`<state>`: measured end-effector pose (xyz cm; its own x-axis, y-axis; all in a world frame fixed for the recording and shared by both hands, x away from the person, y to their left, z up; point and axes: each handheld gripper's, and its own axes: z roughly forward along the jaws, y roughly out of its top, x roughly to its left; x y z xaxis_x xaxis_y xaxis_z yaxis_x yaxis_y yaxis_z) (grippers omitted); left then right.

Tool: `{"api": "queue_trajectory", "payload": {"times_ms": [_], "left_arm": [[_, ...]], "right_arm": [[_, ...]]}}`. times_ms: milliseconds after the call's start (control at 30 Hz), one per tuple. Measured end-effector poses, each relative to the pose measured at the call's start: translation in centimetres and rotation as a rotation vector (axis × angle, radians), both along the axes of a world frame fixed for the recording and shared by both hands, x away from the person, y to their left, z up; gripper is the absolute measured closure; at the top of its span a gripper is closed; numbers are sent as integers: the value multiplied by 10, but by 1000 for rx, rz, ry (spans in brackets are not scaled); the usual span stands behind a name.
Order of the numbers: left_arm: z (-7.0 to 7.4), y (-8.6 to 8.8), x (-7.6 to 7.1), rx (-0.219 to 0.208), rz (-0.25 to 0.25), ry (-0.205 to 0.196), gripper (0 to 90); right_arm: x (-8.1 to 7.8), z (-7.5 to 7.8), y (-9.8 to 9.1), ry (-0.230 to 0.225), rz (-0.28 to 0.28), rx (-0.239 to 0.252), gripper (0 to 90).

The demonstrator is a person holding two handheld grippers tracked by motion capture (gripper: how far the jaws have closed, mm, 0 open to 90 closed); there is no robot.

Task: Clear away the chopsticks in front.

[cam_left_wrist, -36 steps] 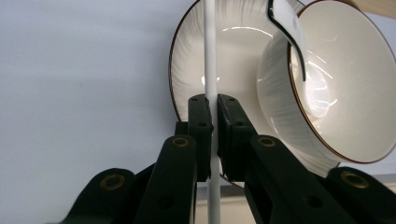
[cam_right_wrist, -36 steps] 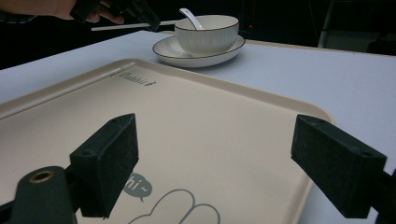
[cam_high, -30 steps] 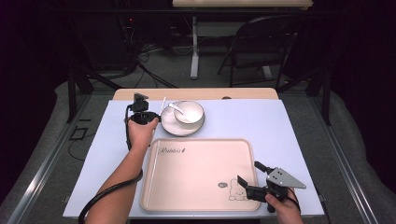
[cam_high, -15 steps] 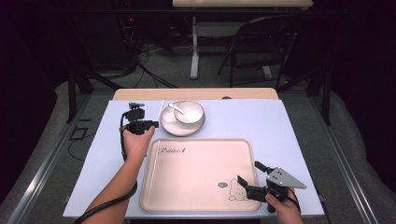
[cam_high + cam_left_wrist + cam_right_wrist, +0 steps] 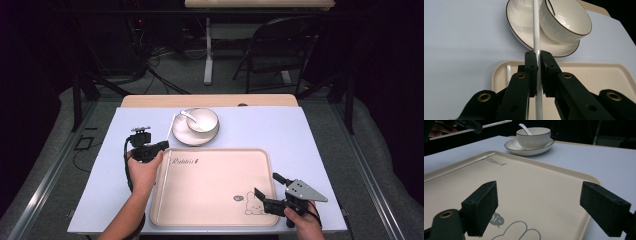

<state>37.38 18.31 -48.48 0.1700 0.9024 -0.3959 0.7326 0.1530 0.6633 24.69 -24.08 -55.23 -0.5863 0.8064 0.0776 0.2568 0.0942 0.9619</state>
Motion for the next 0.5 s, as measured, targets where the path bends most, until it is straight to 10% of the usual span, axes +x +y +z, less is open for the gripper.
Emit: {"api": "queue_trajectory", "payload": {"times_ms": [233, 500], "left_arm": [[-21, -3, -40, 9, 26, -40, 845], [-26, -4, -47, 13, 27, -41, 845]], "right_arm": [[0, 0, 0, -2, 1, -2, 142], [-1, 1, 0, -4, 4, -4, 142]]}}
